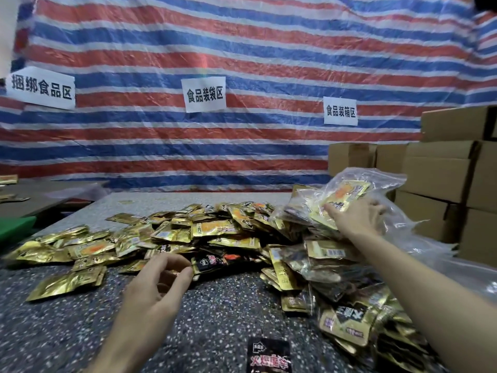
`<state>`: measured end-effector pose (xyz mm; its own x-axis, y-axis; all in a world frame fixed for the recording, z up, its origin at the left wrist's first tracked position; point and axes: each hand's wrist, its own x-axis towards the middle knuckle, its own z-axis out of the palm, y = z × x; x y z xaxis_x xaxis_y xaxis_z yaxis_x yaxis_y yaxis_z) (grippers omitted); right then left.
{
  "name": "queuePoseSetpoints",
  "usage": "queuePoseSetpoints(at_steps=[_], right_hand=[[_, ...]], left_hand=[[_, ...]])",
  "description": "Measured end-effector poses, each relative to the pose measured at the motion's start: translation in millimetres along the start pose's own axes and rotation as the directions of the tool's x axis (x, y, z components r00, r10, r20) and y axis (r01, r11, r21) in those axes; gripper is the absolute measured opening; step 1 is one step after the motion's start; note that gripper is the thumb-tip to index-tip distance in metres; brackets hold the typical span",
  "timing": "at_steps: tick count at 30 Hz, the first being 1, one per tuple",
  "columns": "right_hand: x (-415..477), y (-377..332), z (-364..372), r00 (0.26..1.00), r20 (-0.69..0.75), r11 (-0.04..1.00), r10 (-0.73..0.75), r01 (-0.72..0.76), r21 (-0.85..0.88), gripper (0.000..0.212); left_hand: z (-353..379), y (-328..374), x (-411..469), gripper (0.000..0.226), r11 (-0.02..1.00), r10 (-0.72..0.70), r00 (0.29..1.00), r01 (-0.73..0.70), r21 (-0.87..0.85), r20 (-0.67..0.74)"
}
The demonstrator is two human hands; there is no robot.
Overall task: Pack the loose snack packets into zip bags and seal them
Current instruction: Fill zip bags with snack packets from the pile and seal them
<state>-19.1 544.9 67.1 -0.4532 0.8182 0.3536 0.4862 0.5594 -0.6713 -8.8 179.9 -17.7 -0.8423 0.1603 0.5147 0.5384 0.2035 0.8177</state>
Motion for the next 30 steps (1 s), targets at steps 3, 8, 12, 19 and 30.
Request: queuePoseSetpoints(at_steps=[3, 8, 12, 19, 30], right_hand=[[-4.2, -2.6, -5.1, 1.0, -0.015, 0.995, -0.022, 0.023, 0.1, 0.122], [-48.3, -17.9, -13.8, 0.98, -0.066, 0.976, -0.186, 0.193, 0.106, 0.106], [-114.7, -37.2, 0.3, 0.902, -0.004, 0.849, -0.433, 0.409, 0.335, 0.059], [-212.0, -11.4, 50.4, 0.752, 0.061, 0.605, -0.657, 0.476, 0.639, 0.032], [-207.5, 1.0, 53.7, 0.642, 0.154, 0.556, -0.751, 0.488, 0.673, 0.031]], left_hand=[[1.4, 2.5, -1.6, 0.007, 0.999, 0.032, 0.999, -0.031, 0.037, -0.015], [3.9, 11.1, -5.9, 0.005, 0.993, 0.08, 0.997, -0.078, 0.087, -0.019], [5.1, 15.1, -7.9, 0.006, 0.991, 0.09, 0.996, -0.09, 0.097, 0.003], [0.3, 12.6, -7.5, 0.005, 0.984, 0.101, 0.995, -0.102, 0.145, 0.009], [-84.0, -19.0, 26.0, 0.008, 0.843, -0.044, 0.997, 0.075, 0.533, -0.069]])
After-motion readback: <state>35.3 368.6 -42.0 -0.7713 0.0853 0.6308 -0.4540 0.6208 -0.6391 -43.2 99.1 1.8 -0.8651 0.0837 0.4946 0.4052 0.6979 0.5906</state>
